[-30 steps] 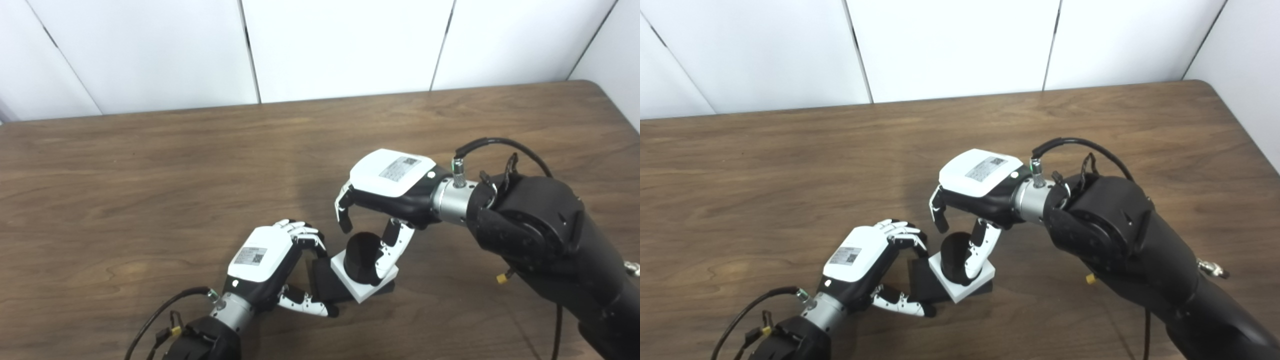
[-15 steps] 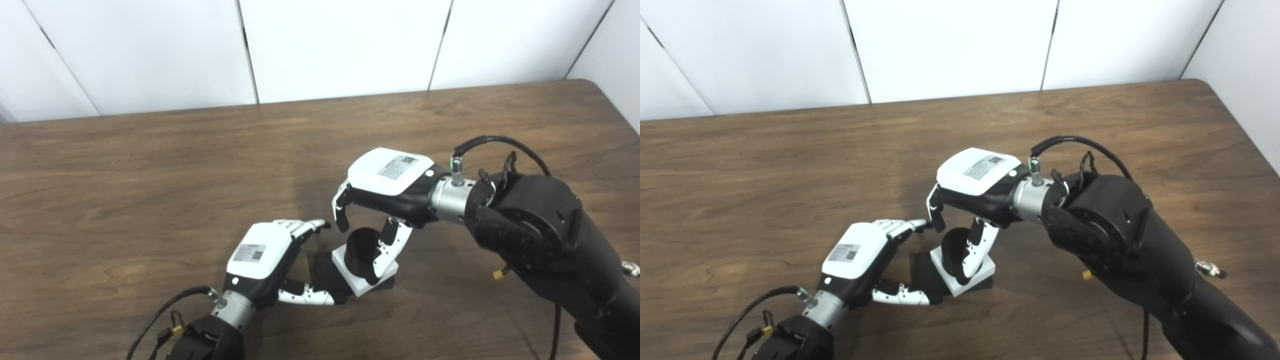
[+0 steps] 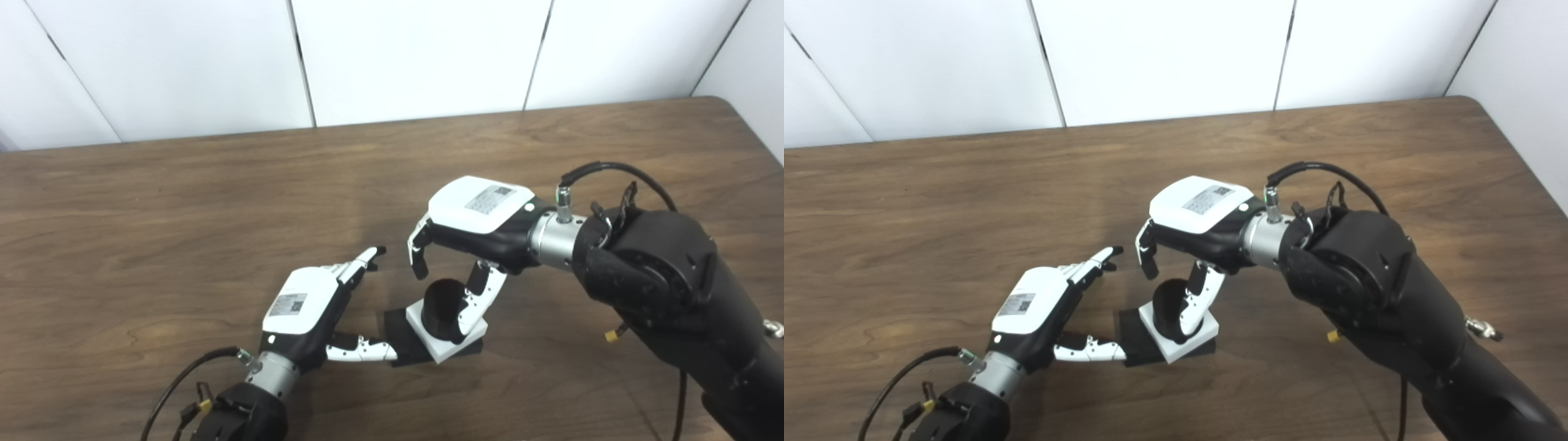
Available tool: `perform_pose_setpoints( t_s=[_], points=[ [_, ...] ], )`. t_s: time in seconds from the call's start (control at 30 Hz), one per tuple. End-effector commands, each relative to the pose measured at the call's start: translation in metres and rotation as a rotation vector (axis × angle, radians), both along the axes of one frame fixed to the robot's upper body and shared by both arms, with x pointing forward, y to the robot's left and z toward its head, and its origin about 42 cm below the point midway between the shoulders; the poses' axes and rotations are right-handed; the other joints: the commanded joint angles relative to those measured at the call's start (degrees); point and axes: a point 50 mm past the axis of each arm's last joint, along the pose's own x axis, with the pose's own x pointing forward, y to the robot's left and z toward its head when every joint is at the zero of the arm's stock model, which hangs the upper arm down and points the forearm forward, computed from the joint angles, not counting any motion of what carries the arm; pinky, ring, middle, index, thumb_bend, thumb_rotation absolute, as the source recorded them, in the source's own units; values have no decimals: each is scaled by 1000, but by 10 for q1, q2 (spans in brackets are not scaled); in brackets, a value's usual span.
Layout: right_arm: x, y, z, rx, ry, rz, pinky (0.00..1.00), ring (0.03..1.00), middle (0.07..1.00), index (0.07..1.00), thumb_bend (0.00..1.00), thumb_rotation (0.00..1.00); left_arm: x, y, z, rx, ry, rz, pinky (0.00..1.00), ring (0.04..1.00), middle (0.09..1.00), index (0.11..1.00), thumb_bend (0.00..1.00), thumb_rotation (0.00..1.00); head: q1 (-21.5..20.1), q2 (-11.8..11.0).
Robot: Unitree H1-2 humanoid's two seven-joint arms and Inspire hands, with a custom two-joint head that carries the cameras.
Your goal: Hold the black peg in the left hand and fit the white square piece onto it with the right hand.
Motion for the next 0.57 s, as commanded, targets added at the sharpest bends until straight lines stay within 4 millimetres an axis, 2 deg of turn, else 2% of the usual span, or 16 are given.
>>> perform_pose_setpoints(
  t_s=[0.0,0.13,0.27,0.4,0.53],
  points=[
    [6,-2,14,6,-48,9,753,812,736,598,954,420,4,4,10,-73,-30,15,751,802,838,927,1000,691,2,-2],
    [13,-14,21,106,17,-38,755,827,749,630,955,436,7,18,26,-171,-17,50,717,825,873,936,1000,668,6,-8],
    [19,-28,27,209,62,-62,747,833,782,677,989,494,9,34,40,-282,35,108,681,813,865,949,1000,683,7,-12],
    [24,-46,31,297,94,-92,748,842,815,730,1000,545,13,49,48,-402,56,160,762,847,863,942,1000,742,7,-18],
    [28,-67,29,408,140,-143,790,870,845,799,1000,601,18,58,45,-531,70,194,839,857,858,932,1000,775,7,-23]
  ],
)
